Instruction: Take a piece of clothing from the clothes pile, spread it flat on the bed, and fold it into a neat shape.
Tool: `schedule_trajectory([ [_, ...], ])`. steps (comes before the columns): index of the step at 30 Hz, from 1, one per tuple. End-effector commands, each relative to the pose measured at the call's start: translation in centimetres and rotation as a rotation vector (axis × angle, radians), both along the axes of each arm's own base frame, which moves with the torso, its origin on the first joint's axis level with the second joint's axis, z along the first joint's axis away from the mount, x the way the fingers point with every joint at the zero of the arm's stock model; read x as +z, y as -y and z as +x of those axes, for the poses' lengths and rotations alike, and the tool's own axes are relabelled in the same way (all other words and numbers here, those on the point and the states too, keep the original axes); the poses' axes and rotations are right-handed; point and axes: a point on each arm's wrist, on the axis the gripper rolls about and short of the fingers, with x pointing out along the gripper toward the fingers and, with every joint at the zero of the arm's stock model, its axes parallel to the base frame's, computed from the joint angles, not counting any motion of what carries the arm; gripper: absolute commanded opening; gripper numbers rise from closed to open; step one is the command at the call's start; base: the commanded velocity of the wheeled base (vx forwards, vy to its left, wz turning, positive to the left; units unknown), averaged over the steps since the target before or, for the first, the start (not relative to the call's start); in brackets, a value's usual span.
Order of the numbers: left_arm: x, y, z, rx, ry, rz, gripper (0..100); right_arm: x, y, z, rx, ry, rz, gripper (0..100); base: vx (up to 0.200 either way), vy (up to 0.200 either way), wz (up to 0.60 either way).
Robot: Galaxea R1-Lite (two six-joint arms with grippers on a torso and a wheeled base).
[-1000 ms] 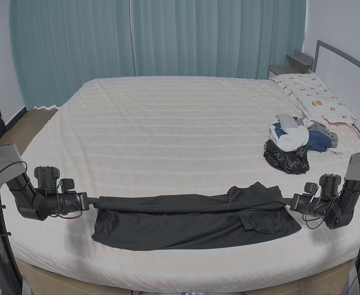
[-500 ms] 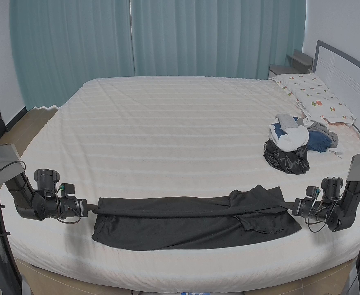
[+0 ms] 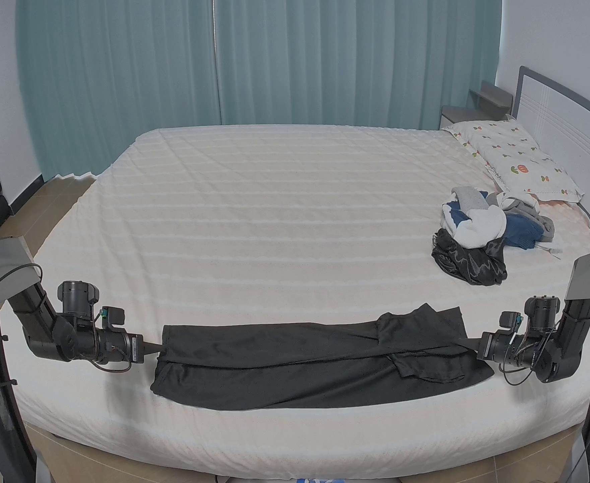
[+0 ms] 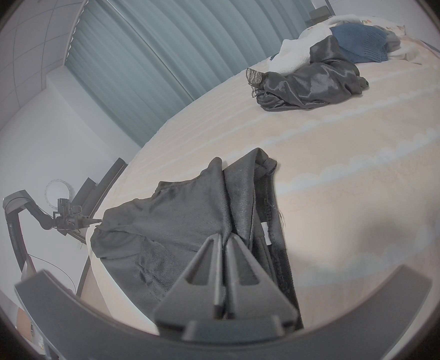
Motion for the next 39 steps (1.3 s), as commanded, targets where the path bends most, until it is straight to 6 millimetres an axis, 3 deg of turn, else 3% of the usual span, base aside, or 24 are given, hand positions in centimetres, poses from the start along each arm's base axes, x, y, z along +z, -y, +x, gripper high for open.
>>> schedule_trajectory([
  [1, -0.1, 0.0, -0.2, -0.006, -0.004, 0.004, 100, -0.3, 0.0, 0.0, 0.001, -0.009, 0.001, 100, 0.000, 0.000, 0.00],
  [6, 0.2, -0.1, -0.3, -0.010, 0.010, 0.010, 100, 0.2, 0.2, 0.0, -0.008, 0.004, 0.004, 100, 0.000, 0.000, 0.00],
  [15, 2.6, 0.0, 0.5, 0.079, 0.027, -0.068, 100, 3.5, 1.8, 1.3, -0.089, 0.104, 0.090, 100, 0.000, 0.000, 0.00],
  [22, 4.6, 3.9, 4.2, 0.320, -0.065, -0.299, 100, 3.0, 1.3, 3.5, -0.160, 0.043, 0.244, 100, 0.000, 0.000, 0.00],
  [27, 2.7, 4.7, 4.8, 0.362, -0.124, -0.298, 100, 1.9, 0.9, 4.3, -0.161, -0.014, 0.264, 100, 0.000, 0.000, 0.00],
  [39, 1.8, 4.4, 5.2, 0.384, -0.168, -0.246, 100, 1.0, 0.9, 5.1, -0.167, -0.031, 0.262, 100, 0.000, 0.000, 0.00],
])
